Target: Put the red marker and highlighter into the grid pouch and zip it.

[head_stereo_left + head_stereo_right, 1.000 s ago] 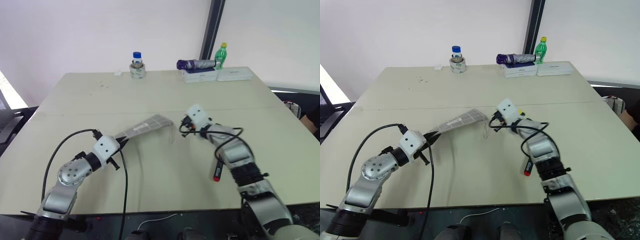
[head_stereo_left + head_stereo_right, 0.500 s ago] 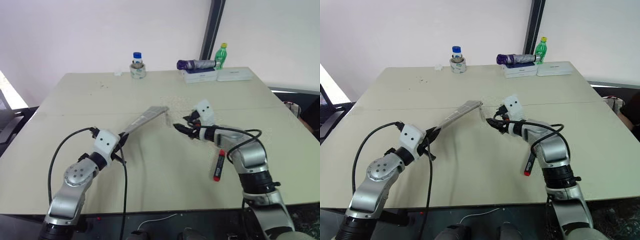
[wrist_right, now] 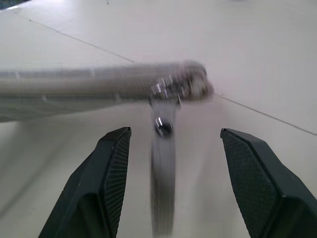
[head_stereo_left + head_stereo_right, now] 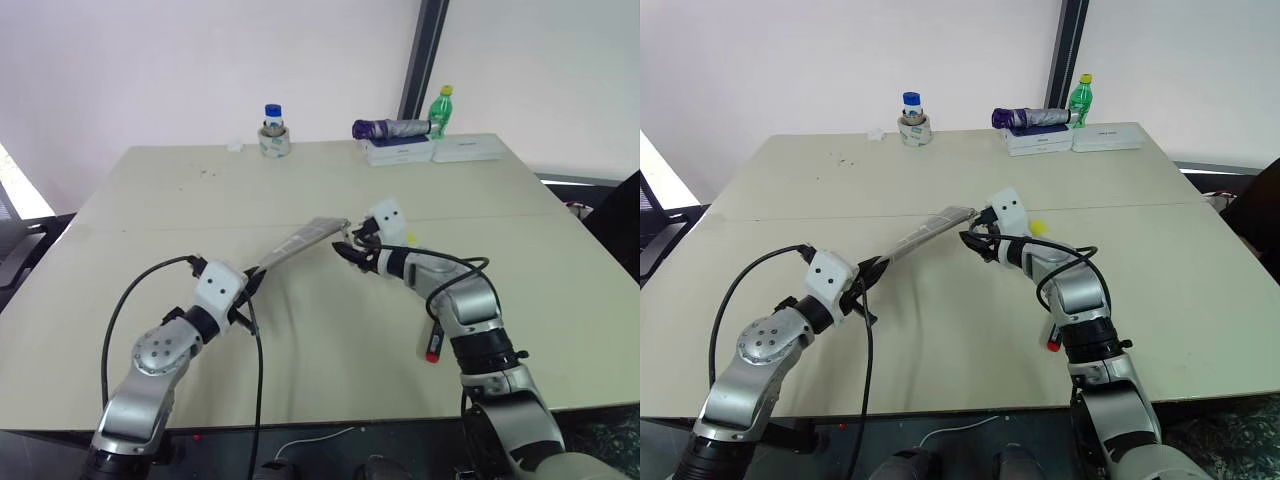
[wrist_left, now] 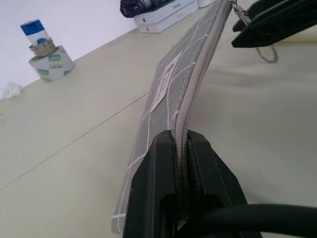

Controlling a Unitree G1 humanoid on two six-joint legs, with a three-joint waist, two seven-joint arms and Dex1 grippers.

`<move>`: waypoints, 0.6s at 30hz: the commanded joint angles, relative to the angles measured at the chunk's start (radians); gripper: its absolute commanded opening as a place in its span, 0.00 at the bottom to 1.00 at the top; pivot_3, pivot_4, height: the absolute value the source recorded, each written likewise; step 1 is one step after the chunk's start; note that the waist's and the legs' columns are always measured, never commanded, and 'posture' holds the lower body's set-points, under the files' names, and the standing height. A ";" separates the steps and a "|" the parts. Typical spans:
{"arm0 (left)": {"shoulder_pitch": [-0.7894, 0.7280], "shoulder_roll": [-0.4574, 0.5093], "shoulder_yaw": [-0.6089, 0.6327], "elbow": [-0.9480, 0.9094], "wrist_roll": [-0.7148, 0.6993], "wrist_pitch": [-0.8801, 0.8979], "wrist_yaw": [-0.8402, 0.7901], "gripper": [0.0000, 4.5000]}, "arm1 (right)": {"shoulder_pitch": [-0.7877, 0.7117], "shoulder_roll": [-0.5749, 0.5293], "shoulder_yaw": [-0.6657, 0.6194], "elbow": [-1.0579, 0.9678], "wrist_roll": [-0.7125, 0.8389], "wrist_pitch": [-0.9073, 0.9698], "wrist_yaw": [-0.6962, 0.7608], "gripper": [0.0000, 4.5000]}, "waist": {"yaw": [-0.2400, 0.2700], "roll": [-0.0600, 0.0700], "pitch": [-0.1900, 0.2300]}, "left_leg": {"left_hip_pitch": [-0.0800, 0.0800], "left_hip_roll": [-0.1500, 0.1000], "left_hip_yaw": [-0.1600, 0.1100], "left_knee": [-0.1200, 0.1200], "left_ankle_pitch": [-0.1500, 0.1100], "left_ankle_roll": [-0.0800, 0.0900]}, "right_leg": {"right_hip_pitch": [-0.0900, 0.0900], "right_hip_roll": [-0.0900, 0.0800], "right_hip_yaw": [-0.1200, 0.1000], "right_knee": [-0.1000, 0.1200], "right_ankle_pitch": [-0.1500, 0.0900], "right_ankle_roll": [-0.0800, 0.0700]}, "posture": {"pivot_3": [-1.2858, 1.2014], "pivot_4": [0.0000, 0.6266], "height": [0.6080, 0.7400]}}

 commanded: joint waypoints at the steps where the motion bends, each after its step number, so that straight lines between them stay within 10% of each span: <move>1: 0.000 0.013 0.005 -0.050 0.006 -0.014 -0.006 0.00 | -0.033 0.007 0.000 -0.010 -0.001 -0.029 -0.004 0.66 | 0.001 0.000 0.000 | 0.000 0.000 0.000 0.000 0.000 0.000 | 0.000 0.000 0.000 0.000 0.000 0.000 | 0.52 0.24 1.00; 5: 0.000 0.015 0.003 -0.050 0.010 -0.012 -0.005 0.00 | -0.027 0.004 0.009 -0.023 0.003 -0.018 0.010 0.50 | 0.001 0.000 0.000 | 0.000 0.000 0.000 0.000 0.000 0.000 | 0.000 0.000 0.000 0.000 0.000 0.000 | 0.52 0.24 1.00; 9: -0.011 0.011 -0.008 -0.039 0.025 -0.007 0.004 0.00 | -0.015 0.004 0.034 -0.055 -0.004 0.000 0.014 0.06 | 0.001 0.000 0.000 | 0.000 0.000 0.000 0.000 0.000 0.000 | 0.000 0.000 0.000 0.000 0.000 0.000 | 0.52 0.24 1.00; 18: -0.027 -0.025 -0.045 -0.037 0.052 0.008 0.025 0.00 | 0.003 -0.003 0.124 -0.144 -0.027 0.027 0.038 0.03 | 0.001 0.000 0.000 | 0.000 0.000 0.000 0.000 0.000 0.000 | 0.000 0.000 0.000 0.000 0.000 0.000 | 0.52 0.24 1.00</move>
